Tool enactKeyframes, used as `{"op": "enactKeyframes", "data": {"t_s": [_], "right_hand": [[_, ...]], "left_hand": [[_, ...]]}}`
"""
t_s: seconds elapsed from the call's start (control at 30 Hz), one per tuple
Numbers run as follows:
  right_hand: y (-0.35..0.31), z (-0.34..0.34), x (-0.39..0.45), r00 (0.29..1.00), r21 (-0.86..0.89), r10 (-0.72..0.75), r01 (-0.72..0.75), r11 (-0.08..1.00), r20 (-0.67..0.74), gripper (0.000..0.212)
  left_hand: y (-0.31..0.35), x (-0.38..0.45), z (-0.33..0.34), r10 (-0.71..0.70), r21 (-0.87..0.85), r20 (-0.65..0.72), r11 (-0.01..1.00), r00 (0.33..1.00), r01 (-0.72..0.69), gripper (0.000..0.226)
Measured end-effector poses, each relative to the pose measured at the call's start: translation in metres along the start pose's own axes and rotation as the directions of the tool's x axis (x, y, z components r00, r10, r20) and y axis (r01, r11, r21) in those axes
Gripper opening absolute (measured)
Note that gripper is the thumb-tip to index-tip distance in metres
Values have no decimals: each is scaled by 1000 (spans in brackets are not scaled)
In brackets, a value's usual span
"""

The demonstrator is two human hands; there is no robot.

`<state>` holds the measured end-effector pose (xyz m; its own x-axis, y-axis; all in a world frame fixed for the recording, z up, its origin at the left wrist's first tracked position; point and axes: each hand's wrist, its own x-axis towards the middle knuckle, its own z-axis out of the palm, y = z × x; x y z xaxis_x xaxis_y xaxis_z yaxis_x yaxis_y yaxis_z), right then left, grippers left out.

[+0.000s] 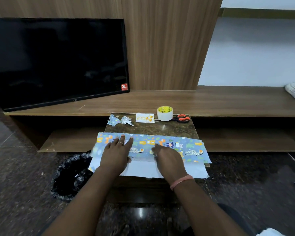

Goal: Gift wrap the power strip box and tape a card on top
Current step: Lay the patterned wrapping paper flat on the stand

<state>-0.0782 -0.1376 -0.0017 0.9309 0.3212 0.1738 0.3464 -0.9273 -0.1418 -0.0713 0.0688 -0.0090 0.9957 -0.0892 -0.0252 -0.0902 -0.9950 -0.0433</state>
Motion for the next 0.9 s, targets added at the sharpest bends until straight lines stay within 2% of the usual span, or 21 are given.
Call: {"op": "enactKeyframes", "data": {"t_s": [0.07,0.17,0.23,0.3,0.43,0.5,0.57,0.7,0.8,0.9], "right_hand": [[8,-4,-1,999,-14,45,-45,999,4,21],[18,-3,-5,980,-74,187,-182,981,65,38],[22,-3,-7,970,-45,220,-217,975,105,38],[20,-4,-12,972,-109,205,-193,975,113,36],[10,-5,-19,978,-293,172,-132,947,114,61],[9,-5,-22,982,-322,161,-121,939,99,64],[8,-3,-25,990,-339,138,-126,932,10,61],[2,1,-25,992,-346,130,-123,930,-4,52],[1,-2,-25,995,-318,83,-94,944,-48,48],[2,-4,-26,998,-315,53,-62,947,-38,45]], "left_hand": [[1,-2,1,-6,-20,-27,1000,1000,5,81],[5,-5,4,-32,-36,-71,999,997,30,78],[7,-6,7,-40,-46,-82,998,996,36,77],[8,-6,10,-37,-38,-62,999,997,35,76],[8,-8,19,-53,-15,-32,999,998,52,75],[6,-10,18,-27,12,-15,1000,1000,27,74],[3,-12,15,-14,19,-9,1000,1000,14,72],[-4,-12,17,-31,24,-118,999,993,34,75],[-8,-7,26,7,92,-171,996,985,9,78],[-9,-8,24,47,90,-177,995,983,-32,79]]}}
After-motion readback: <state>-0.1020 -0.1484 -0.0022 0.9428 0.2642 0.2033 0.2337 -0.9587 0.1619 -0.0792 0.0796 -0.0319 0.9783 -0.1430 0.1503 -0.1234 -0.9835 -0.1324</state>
